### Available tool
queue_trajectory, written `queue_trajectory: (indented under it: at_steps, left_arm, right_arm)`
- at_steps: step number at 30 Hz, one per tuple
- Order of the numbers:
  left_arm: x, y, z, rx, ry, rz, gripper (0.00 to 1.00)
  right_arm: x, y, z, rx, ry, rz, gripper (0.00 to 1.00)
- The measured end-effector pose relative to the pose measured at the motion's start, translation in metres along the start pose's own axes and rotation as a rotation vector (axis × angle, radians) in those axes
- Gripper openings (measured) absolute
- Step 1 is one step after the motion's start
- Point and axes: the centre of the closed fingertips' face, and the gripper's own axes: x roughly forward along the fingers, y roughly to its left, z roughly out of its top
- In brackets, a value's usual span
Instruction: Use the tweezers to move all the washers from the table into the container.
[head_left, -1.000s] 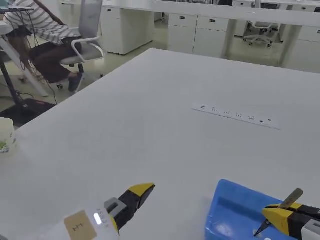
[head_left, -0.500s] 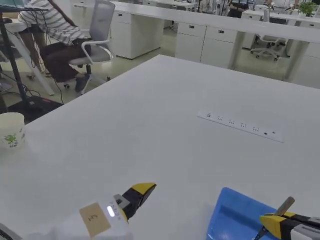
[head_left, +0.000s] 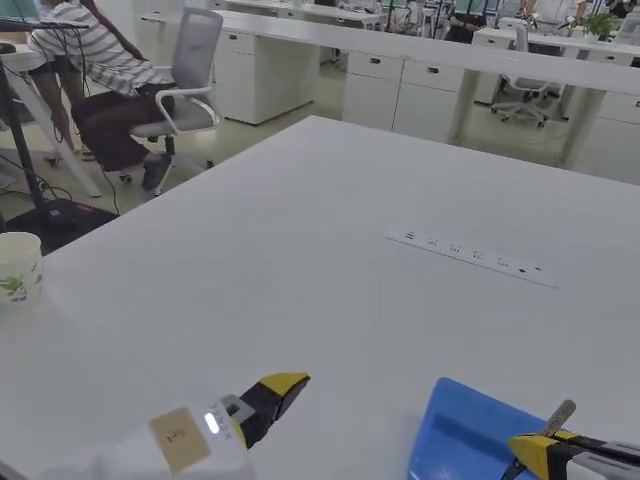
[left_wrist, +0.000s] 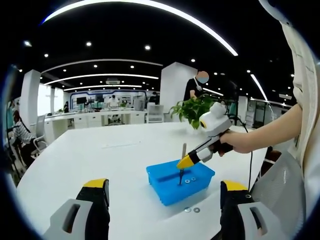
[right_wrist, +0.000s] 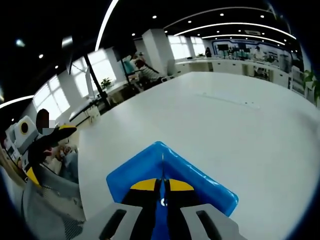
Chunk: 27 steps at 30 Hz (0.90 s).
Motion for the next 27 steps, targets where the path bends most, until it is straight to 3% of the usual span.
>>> queue_trajectory:
  at_steps: [15,21,27]
  left_arm:
    - [-0.002,-0.003,0.0,0.005,-0.003,-0.006,0.91]
    - [-0.002,-0.002,0.0,0.006,-0.003,-0.002,0.91]
    - [-0.002,-0.004,-0.001,0.005,0.002,-0.008,0.9]
  right_arm:
    - [-0.009,0.003,-0.002,-0.046,-0.016,-0.011,0.03]
    - [-0.025,0.013,0.011,0.041,-0.103,0.026,0.03]
    - [-0.044,0.027,0.023,0.137,-0.188,0.094,0.03]
